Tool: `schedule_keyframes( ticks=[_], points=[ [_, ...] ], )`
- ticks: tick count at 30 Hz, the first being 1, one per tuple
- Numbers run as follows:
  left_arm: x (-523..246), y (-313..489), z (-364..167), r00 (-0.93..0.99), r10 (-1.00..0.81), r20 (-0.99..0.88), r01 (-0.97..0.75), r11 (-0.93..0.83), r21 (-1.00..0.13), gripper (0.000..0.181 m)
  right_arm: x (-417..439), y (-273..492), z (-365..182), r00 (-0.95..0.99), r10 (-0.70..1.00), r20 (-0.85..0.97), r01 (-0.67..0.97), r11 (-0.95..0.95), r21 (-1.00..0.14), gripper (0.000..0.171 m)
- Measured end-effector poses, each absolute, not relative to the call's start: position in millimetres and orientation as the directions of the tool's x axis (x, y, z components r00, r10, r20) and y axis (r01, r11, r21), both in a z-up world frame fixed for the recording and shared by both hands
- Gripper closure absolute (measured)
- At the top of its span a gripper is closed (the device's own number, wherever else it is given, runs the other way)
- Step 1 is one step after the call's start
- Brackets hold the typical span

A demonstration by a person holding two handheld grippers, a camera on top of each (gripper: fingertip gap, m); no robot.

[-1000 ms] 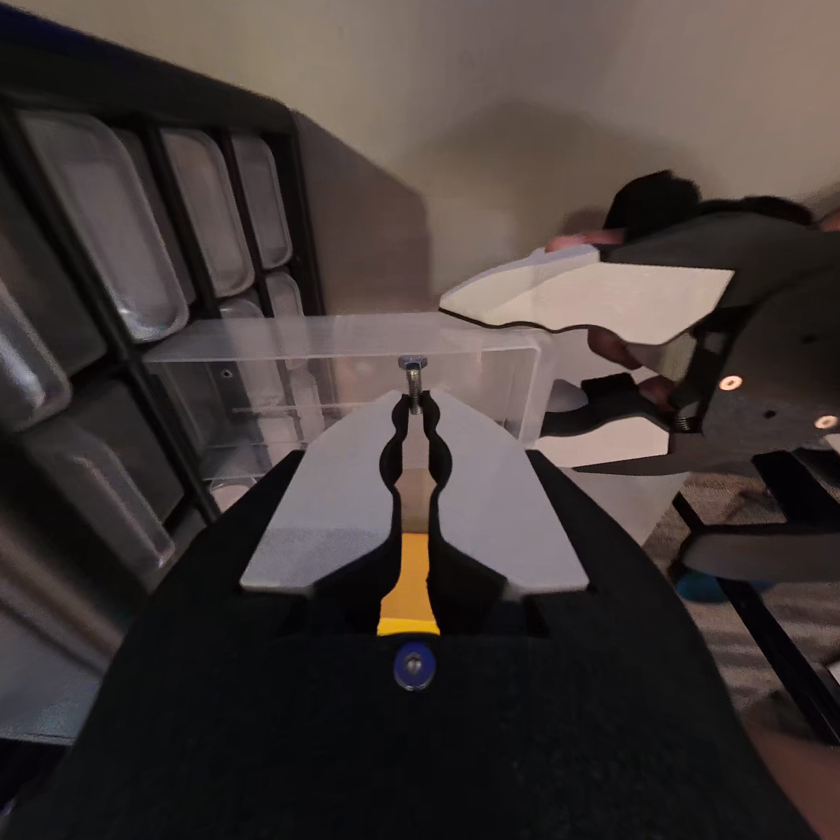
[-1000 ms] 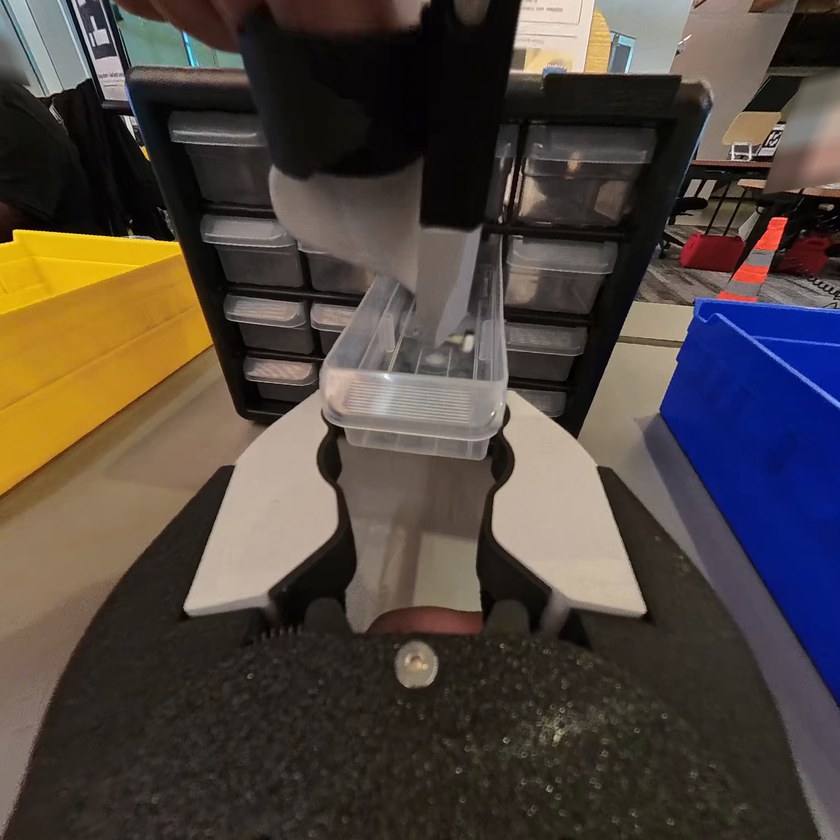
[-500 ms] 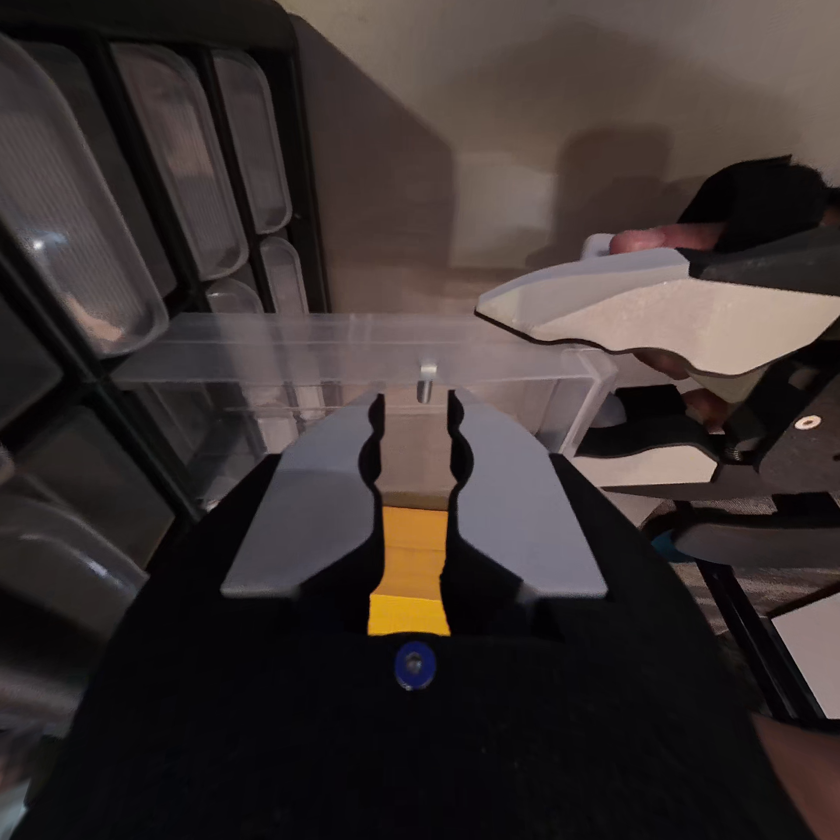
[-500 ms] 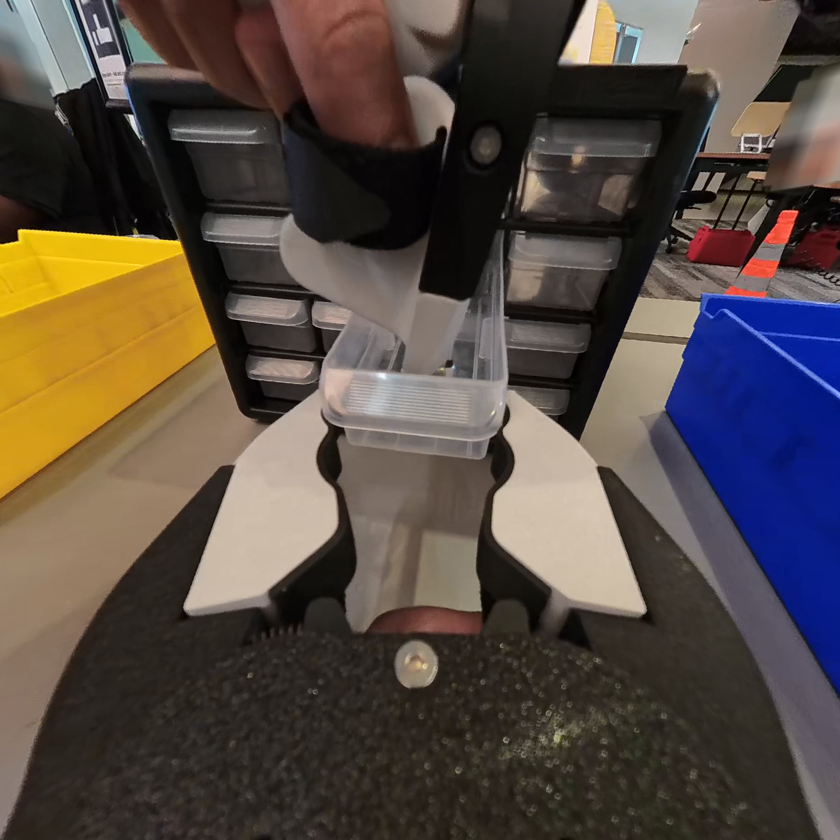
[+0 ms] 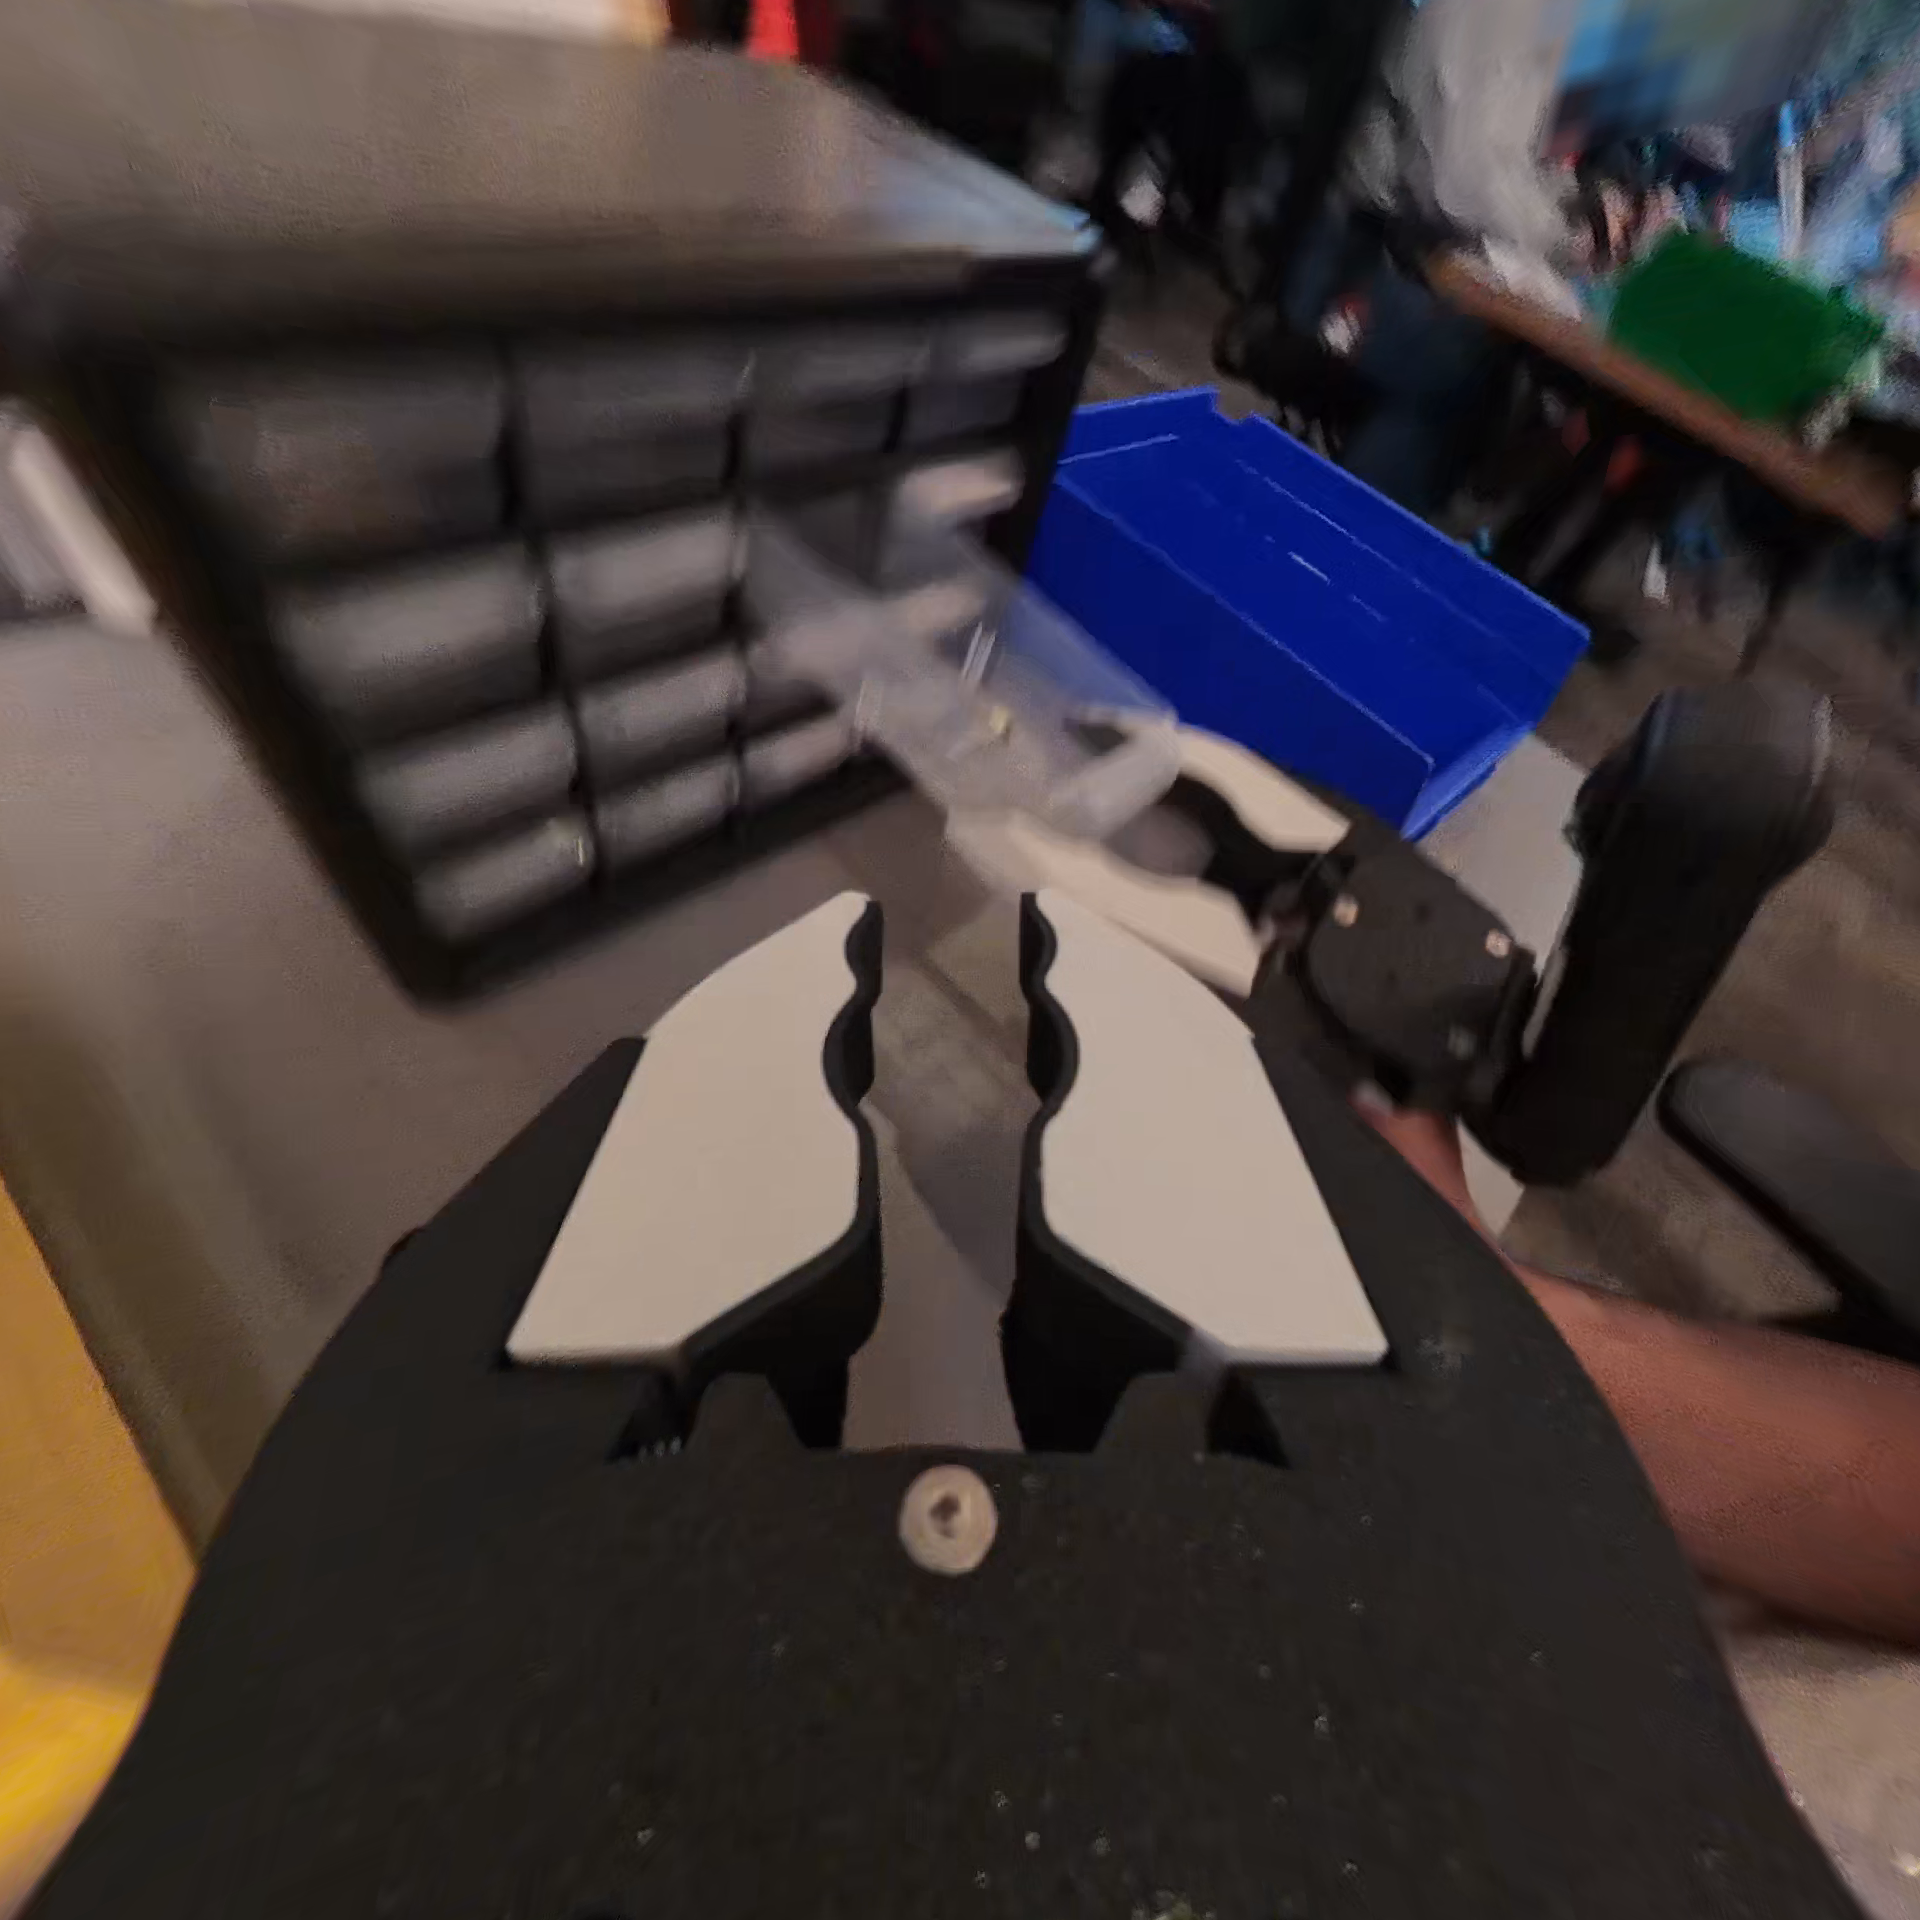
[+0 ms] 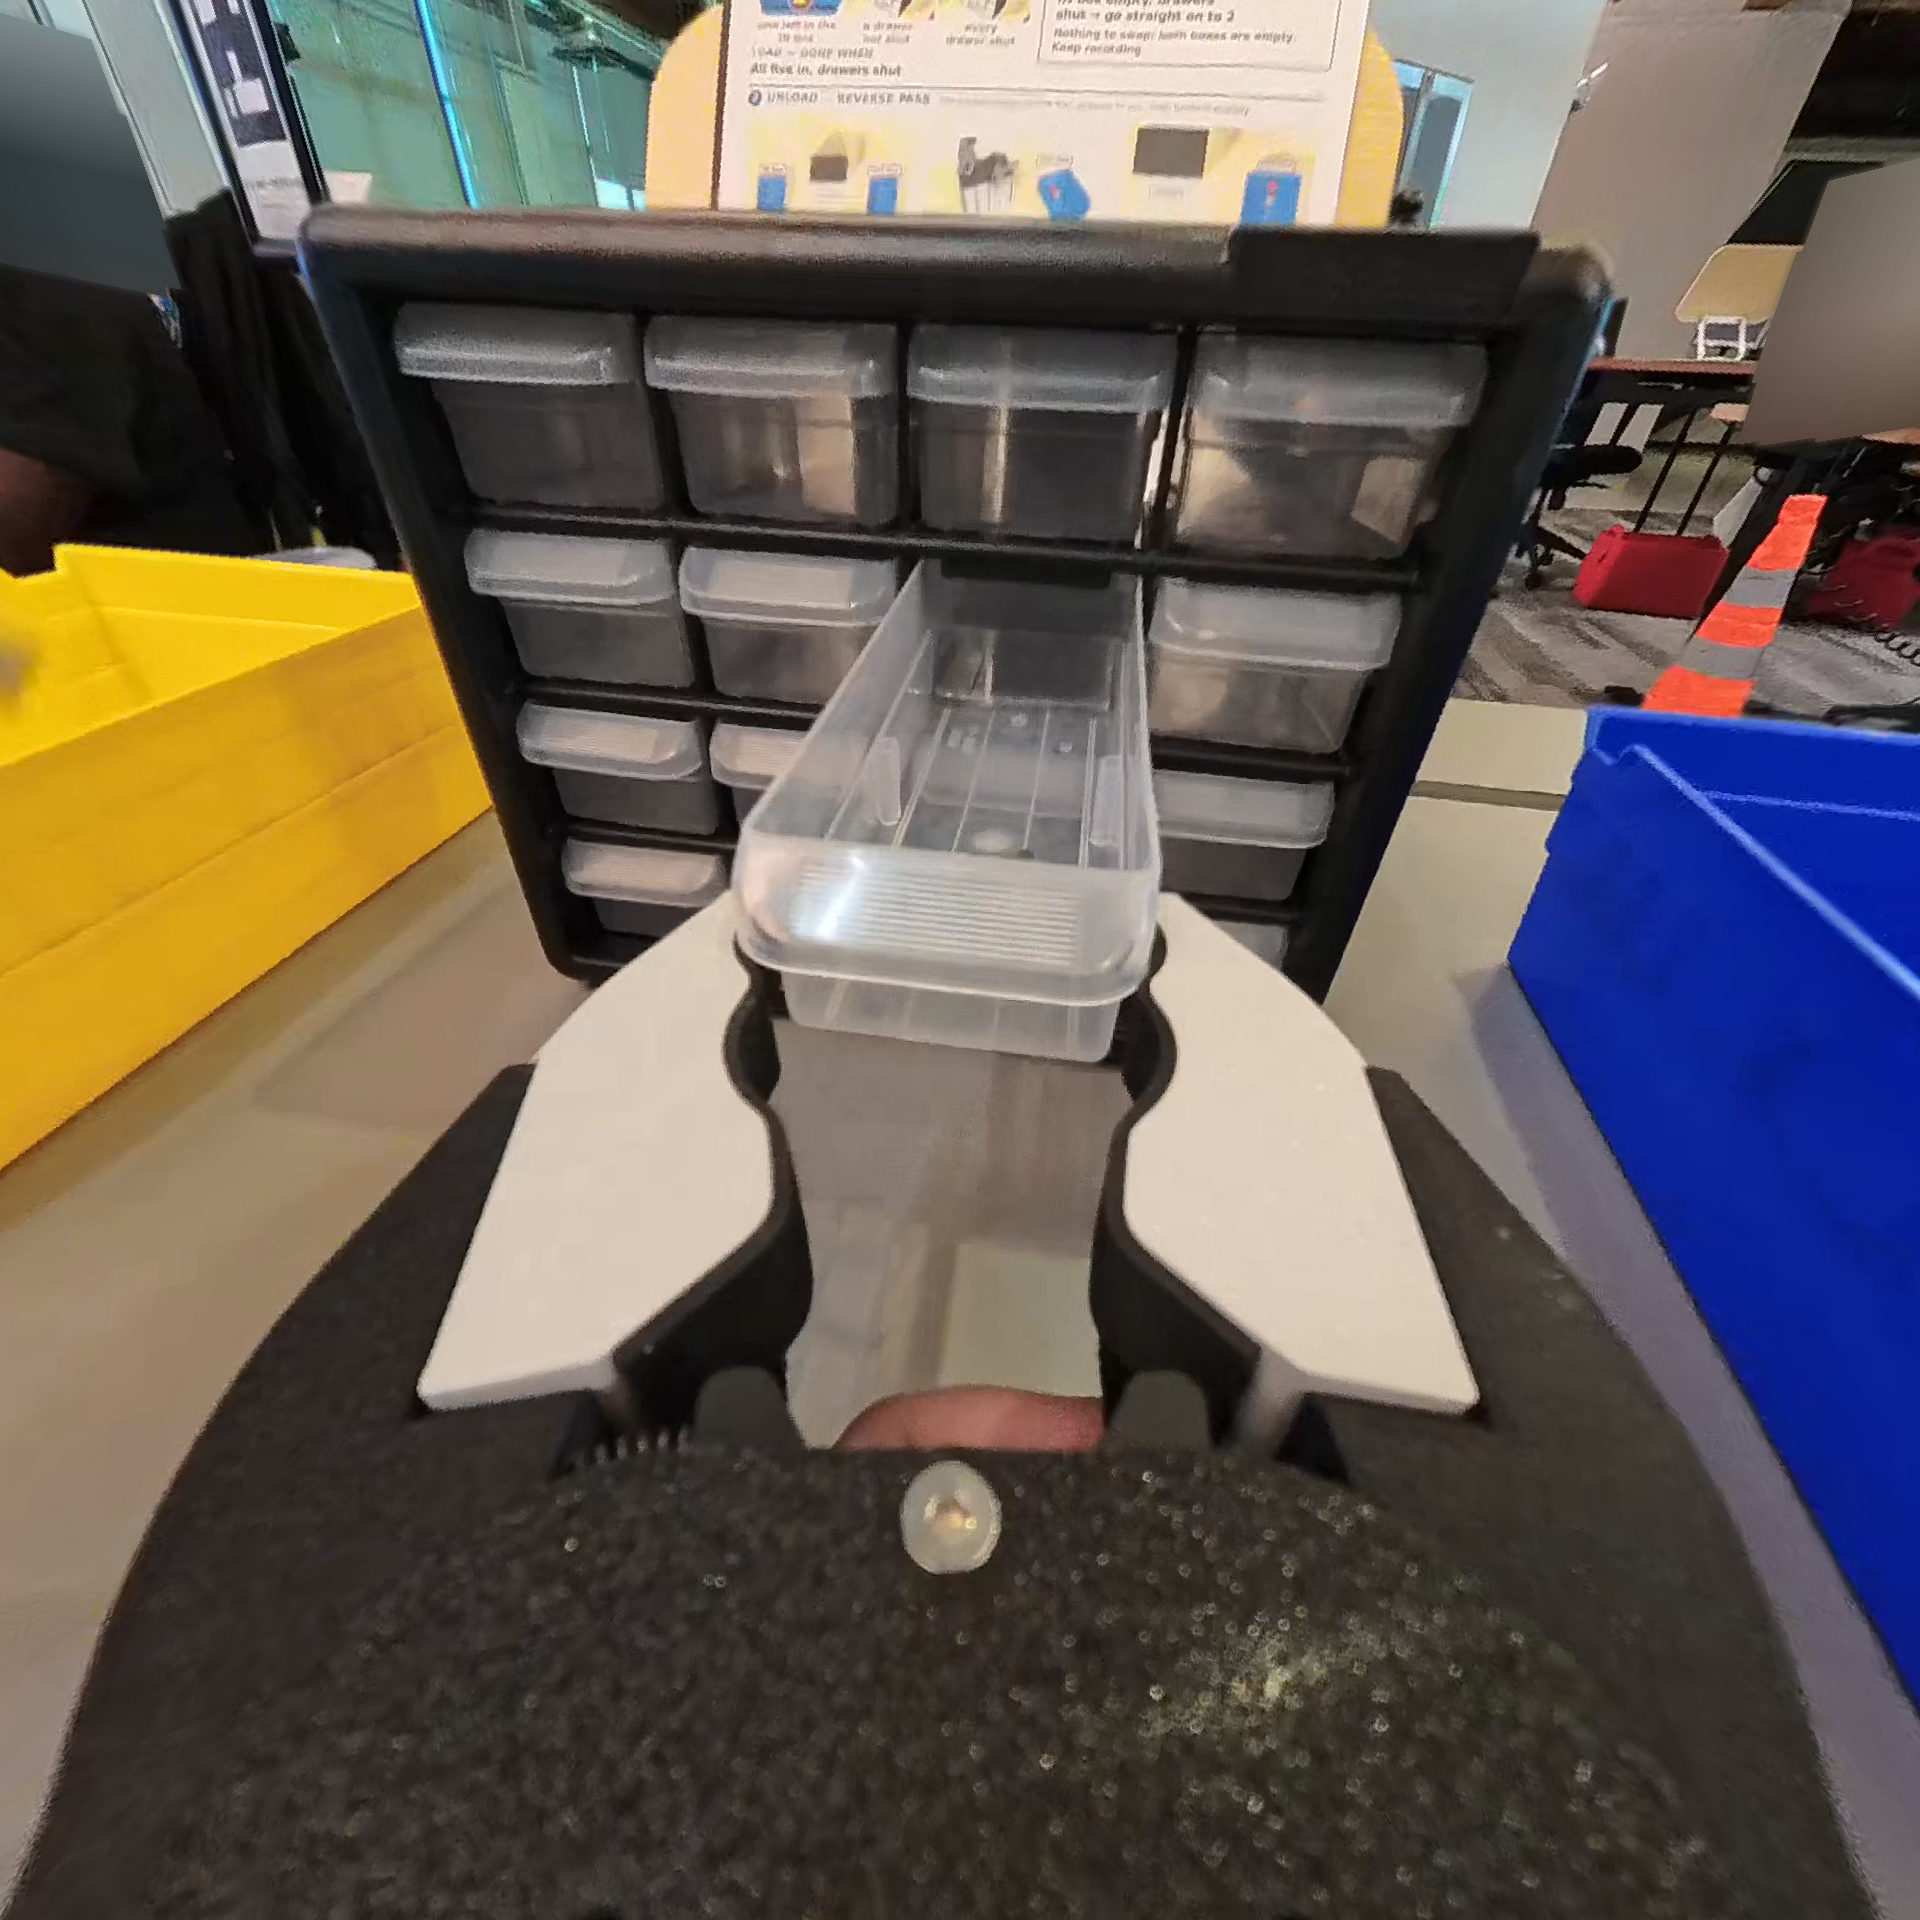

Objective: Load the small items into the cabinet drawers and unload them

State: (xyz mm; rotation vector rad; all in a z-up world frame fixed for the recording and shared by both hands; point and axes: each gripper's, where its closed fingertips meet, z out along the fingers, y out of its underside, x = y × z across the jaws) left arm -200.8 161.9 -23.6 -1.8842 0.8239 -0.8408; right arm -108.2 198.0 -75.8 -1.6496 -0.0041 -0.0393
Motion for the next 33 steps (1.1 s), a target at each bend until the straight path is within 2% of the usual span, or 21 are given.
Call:
schedule_keyframes(
  ticks=[2, 4, 8, 12, 13, 16, 18, 19, 23, 33],
  points=[
    [-223, 137, -61, 0.613, -0.716, 0.333, -0.104, -0.491, -0.865, 0.156, -108, 205, -69, 0.999, -0.018, 0.037, 0.035, -0.088, -0.995, 0.106],
    [-232, 113, -92, 0.635, -0.682, 0.362, -0.090, -0.531, -0.843, 0.155, -107, 215, -66, 0.999, -0.018, 0.041, 0.039, -0.108, -0.993, 0.106],
    [-244, 94, -135, 0.717, -0.655, 0.238, -0.160, -0.488, -0.858, 0.154, -107, 240, -73, 0.996, 0.009, 0.090, 0.090, -0.166, -0.982, 0.107],
    [-231, 84, -131, 0.672, -0.711, 0.209, -0.198, -0.444, -0.874, 0.154, -102, 243, -89, 0.995, 0.037, 0.092, 0.097, -0.198, -0.975, 0.101],
    [-229, 83, -132, 0.665, -0.721, 0.195, -0.211, -0.432, -0.877, 0.154, -102, 237, -94, 0.996, 0.046, 0.077, 0.085, -0.210, -0.974, 0.103],
    [-228, 81, -140, 0.658, -0.731, 0.182, -0.242, -0.434, -0.868, 0.154, -104, 212, -106, 0.997, 0.064, 0.050, 0.063, -0.215, -0.975, 0.122],
    [-226, 80, -143, 0.645, -0.735, 0.209, -0.236, -0.452, -0.860, 0.154, -107, 199, -97, 0.998, 0.061, 0.021, 0.029, -0.139, -0.990, 0.141],
    [-225, 80, -143, 0.637, -0.737, 0.227, -0.229, -0.462, -0.857, 0.154, -111, 196, -90, 0.997, 0.073, 0.004, 0.011, -0.098, -0.995, 0.144],
    [-223, 81, -141, 0.629, -0.737, 0.248, -0.214, -0.471, -0.856, 0.154, -117, 207, -77, 0.998, 0.049, 0.050, 0.053, -0.057, -0.997, 0.144],
    [-231, 85, -145, 0.647, -0.726, 0.231, -0.221, -0.469, -0.855, 0.154, -103, 259, -72, 0.998, -0.061, 0.000, -0.006, -0.103, -0.995, 0.143]
  ],
)
